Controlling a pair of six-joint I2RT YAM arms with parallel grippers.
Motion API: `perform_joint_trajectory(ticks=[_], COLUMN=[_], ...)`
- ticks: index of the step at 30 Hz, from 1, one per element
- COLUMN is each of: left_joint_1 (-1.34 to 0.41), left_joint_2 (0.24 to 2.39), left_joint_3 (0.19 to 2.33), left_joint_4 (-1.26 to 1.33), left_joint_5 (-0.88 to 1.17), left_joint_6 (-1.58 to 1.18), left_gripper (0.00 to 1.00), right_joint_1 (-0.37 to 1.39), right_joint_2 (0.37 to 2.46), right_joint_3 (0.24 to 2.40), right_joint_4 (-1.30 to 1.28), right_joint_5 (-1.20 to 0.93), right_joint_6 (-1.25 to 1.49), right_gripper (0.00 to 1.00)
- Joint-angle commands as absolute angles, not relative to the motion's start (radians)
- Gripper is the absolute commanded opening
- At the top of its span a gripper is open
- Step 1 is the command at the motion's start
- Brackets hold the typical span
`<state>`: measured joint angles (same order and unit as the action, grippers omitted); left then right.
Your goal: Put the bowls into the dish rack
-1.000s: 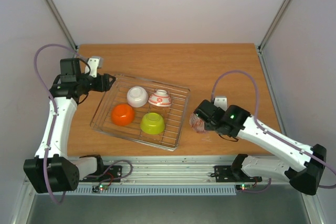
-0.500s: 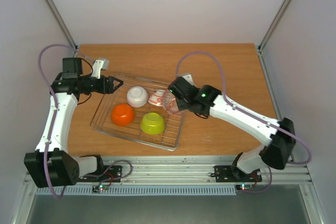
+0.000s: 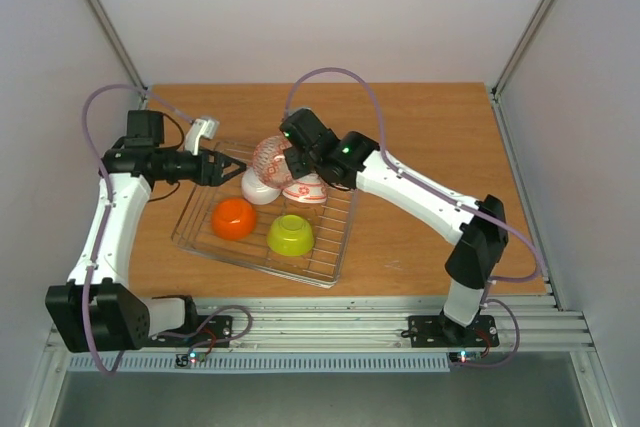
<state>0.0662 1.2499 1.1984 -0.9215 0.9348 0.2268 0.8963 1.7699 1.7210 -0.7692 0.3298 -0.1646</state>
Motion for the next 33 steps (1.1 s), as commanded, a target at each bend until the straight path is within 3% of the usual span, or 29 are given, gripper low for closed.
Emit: perform_joint_trajectory(ticks=[1,18,20,24,27,30,33], left_joint_1=[0.051,0.008,0.008,0.007,0.008,0.009,0.016], left_joint_2=[1.26,1.293,1.293,1.29,1.286,1.284,1.281], left_joint_3=[1.227,1.216,1.218,1.22,1.222,1.226,1.23], left_joint_4=[-0.93,-0.891,-0.888,-0.888,-0.883,-0.881,-0.88], left_joint_5=[0.944,0.817,0.812,0.803,0.794,0.793,0.794], left_joint_6=[0.255,0.242,0.241,0.244,0.242,0.239,0.24], left_gripper=[0.68,0.65,0.51,0.04,0.01,0.01,0.0], right_joint_1=[0.899,0.982,0.988,0.991,0.991,0.989,0.972], right_joint_2=[1.815,1.798,1.796,1.775,1.753,1.706,1.641], right_joint_3=[1.822,1.868,1.864,1.843,1.819,1.763,1.682], right_joint_4=[-0.719,-0.683,-0.68,-0.668,-0.659,-0.626,-0.575], right_joint_5=[0.267,0.223,0.227,0.229,0.238,0.239,0.144], right_joint_6=[-0.2,-0.243,-0.244,-0.245,-0.251,-0.252,-0.236], right_gripper=[0.01,0.01,0.01,0.01,0.02,0.19,0.5])
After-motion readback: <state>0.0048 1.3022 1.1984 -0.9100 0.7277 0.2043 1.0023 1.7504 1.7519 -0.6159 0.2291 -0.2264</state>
